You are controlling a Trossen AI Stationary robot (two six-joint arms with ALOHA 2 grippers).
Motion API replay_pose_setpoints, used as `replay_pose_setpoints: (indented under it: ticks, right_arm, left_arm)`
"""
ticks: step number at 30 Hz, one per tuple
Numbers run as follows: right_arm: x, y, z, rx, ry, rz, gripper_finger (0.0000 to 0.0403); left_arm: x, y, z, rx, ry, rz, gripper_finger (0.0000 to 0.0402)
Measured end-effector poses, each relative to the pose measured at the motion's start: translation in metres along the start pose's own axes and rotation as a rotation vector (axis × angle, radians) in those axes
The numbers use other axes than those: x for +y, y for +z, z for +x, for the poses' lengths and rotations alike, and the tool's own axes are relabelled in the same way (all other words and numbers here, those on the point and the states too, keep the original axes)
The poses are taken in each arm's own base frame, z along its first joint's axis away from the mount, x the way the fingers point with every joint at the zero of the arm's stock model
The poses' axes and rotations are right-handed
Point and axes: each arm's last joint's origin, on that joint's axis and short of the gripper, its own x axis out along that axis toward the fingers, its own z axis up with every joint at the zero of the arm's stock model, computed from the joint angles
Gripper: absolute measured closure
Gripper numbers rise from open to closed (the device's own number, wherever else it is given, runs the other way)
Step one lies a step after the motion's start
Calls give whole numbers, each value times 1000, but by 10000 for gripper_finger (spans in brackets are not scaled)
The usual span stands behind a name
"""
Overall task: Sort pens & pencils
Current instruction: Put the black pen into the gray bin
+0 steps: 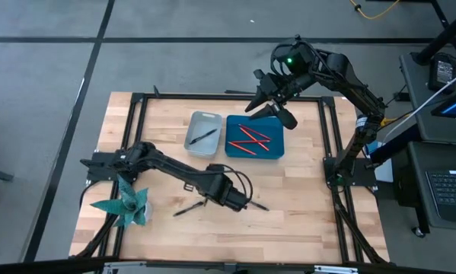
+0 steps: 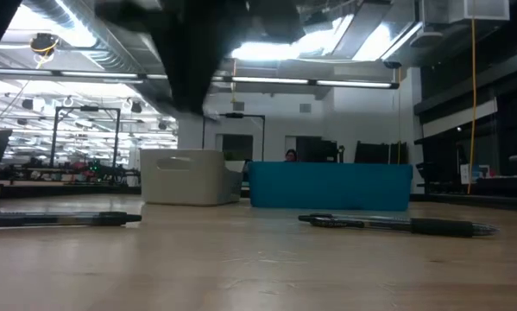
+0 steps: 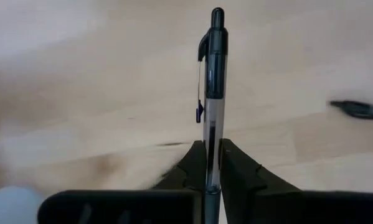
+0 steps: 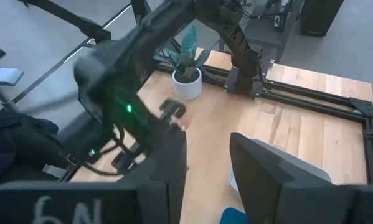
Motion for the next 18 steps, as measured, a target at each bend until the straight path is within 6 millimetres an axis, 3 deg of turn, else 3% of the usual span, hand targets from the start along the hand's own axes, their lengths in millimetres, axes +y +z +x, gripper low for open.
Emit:
replay_pose_setpoints:
  ticks: [3, 7, 12, 18]
  right_arm:
    - [0, 0, 0, 0, 0, 8, 279]
    - [0, 0, 0, 1, -1, 10, 279]
    - [0, 0, 0, 4, 1, 17, 279]
    - [1, -2, 0, 13, 5, 25, 279]
  left_arm:
    - [1, 6, -17, -2, -35, -12, 384]
    - [0, 13, -23, -2, -62, 8, 385]
    - [-1, 28, -13, 1, -25, 46, 385]
    - [-1, 70, -4, -20, 0, 110, 385]
